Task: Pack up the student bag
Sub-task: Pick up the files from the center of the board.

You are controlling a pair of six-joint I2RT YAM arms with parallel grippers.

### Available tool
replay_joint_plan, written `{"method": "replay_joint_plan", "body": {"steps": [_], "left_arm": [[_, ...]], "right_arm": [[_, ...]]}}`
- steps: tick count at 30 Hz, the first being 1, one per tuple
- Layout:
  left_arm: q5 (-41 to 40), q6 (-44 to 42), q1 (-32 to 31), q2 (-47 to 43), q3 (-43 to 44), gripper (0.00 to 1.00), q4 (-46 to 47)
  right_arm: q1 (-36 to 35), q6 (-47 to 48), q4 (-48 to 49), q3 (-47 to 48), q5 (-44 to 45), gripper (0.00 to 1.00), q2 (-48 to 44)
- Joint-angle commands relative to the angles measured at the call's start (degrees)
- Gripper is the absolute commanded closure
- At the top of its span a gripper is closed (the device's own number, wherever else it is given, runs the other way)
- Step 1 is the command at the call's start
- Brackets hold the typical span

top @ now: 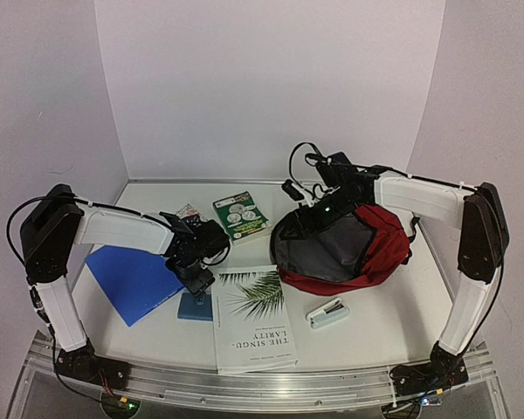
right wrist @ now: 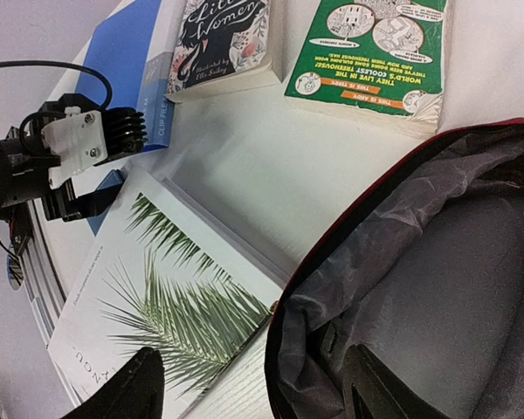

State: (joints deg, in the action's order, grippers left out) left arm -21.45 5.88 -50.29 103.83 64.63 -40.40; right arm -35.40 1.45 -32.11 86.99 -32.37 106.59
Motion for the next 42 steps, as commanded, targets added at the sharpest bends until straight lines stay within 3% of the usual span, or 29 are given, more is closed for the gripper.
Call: {"method": "replay_joint_plan", "body": {"steps": [1, 13, 17, 27, 32, 37, 42], "left_arm": [[-4.5, 0.0, -0.2, 0.7, 2.2, 0.31, -1.2], [-11.8, 1.6, -0.3, 6.9, 2.0, 0.38, -3.8], [-14.8, 2.2, -0.8, 8.1, 1.9, 0.46, -4.0], [-22.0, 2.0, -2.7, 8.6, 2.3, 0.81, -4.4], [-28.0, 3.5, -4.0, 9.7, 3.7, 0.9, -6.6], [-34.6, 5.6, -4.3, 10.3, 4.1, 0.95, -8.2], [-37.7, 8.7, -4.3, 12.6, 4.5, 0.86, -10.6]], "right_arm": [[0.4, 0.0, 1.0, -0.7, 0.0, 0.3, -2.9], [1.3, -0.3, 1.0, -0.7, -0.9, 0.3, -2.6], [1.5, -0.5, 1.0, -0.9, -1.3, 0.3, -2.7], [1.9, -0.6, 1.0, -0.7, -2.0, 0.3, -2.2], [2.0, -0.7, 1.0, -0.8, -2.1, 0.31, -2.1], [2.1, -0.7, 1.0, -1.0, -2.0, 0.3, -2.2], [2.3, -0.8, 0.9, -0.9, -2.1, 0.3, -2.3]]}}
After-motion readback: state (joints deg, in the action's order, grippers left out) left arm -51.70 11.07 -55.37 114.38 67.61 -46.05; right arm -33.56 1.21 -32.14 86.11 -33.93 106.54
